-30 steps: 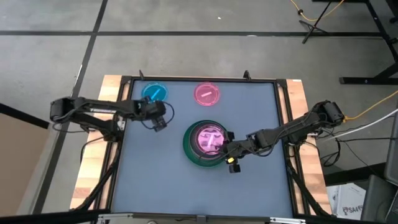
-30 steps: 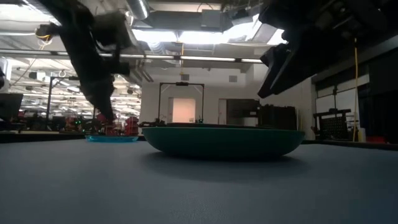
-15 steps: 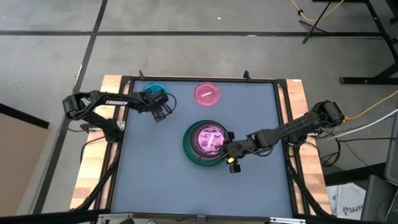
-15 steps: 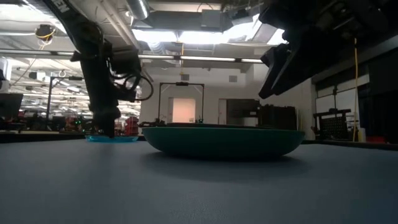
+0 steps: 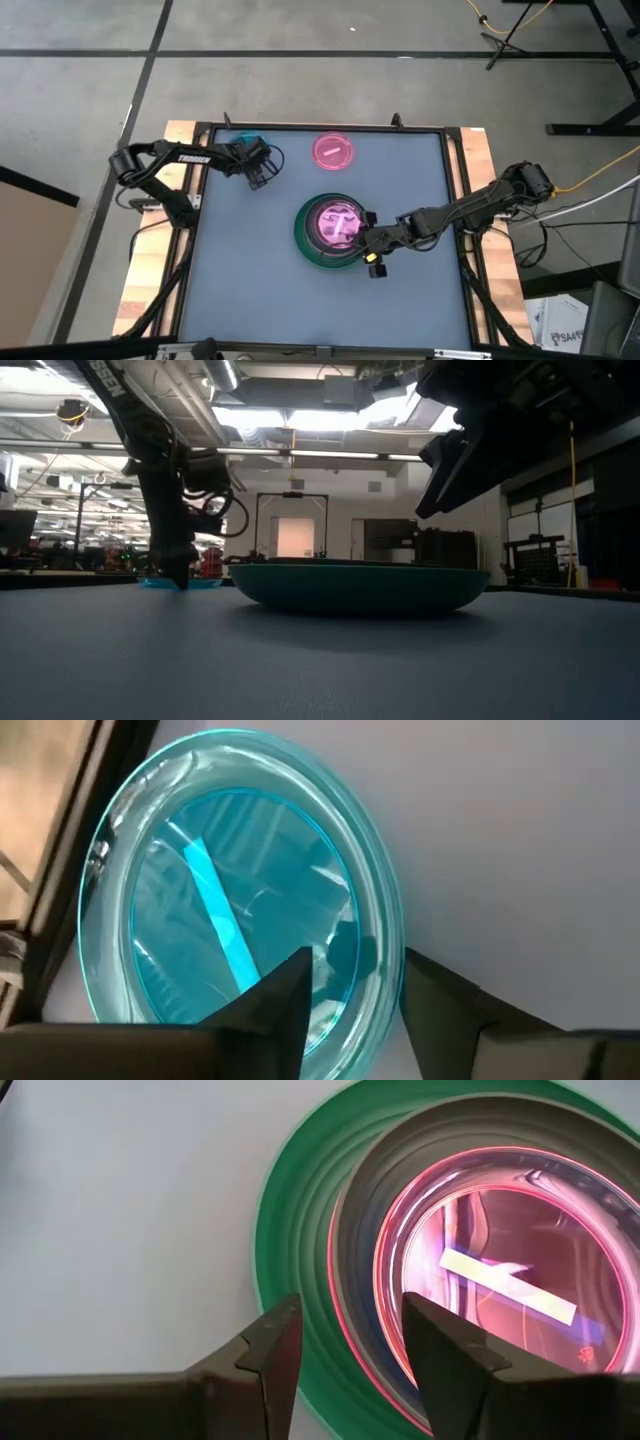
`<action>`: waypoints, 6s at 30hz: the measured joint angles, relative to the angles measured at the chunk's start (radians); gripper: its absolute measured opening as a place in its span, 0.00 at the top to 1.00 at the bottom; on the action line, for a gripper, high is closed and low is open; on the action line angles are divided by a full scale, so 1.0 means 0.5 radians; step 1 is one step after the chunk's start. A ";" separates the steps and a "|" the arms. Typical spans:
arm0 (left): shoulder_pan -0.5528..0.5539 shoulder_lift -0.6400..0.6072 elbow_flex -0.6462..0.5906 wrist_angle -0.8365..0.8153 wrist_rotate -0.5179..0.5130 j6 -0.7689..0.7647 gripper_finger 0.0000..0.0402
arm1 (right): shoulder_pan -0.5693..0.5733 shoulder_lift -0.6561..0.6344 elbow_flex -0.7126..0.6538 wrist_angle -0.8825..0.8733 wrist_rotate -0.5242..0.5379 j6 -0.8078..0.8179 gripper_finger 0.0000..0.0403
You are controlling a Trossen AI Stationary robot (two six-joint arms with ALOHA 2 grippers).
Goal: Stack plastic plates
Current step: Stack the blue plate on top of the pink plate, then stack the pink plate on top of the blue plate
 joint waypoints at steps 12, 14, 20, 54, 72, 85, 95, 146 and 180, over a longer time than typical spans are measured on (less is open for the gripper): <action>-0.001 0.005 -0.006 -0.010 -0.028 0.066 0.98 | 0.000 0.000 0.000 -0.001 0.000 0.006 0.59; -0.017 0.005 -0.006 -0.011 -0.034 0.069 0.99 | 0.000 0.000 0.000 -0.001 0.000 0.009 0.59; -0.185 0.004 -0.006 -0.034 -0.139 0.063 1.00 | 0.000 0.000 0.000 -0.002 0.000 0.011 0.59; -1.991 -0.180 0.866 -0.498 -0.544 -0.672 1.00 | 0.681 0.000 0.001 -0.145 0.693 0.549 0.59; -2.103 0.645 1.336 -0.186 -0.445 -0.393 1.00 | 1.000 0.000 0.002 -0.218 0.933 0.842 0.59; -1.932 0.913 1.375 0.035 -0.319 -0.231 1.00 | 1.006 0.000 0.002 -0.276 0.944 0.837 0.59; -1.865 0.912 1.375 0.014 -0.109 -0.213 0.84 | 1.006 0.001 0.002 -0.275 0.941 0.783 0.59; -0.238 0.462 0.795 0.241 0.544 1.668 0.78 | 1.006 0.002 0.002 -0.533 1.534 1.216 0.59; -0.133 0.949 1.224 0.136 0.715 2.620 0.78 | 1.005 0.002 0.002 -0.705 1.820 1.710 0.59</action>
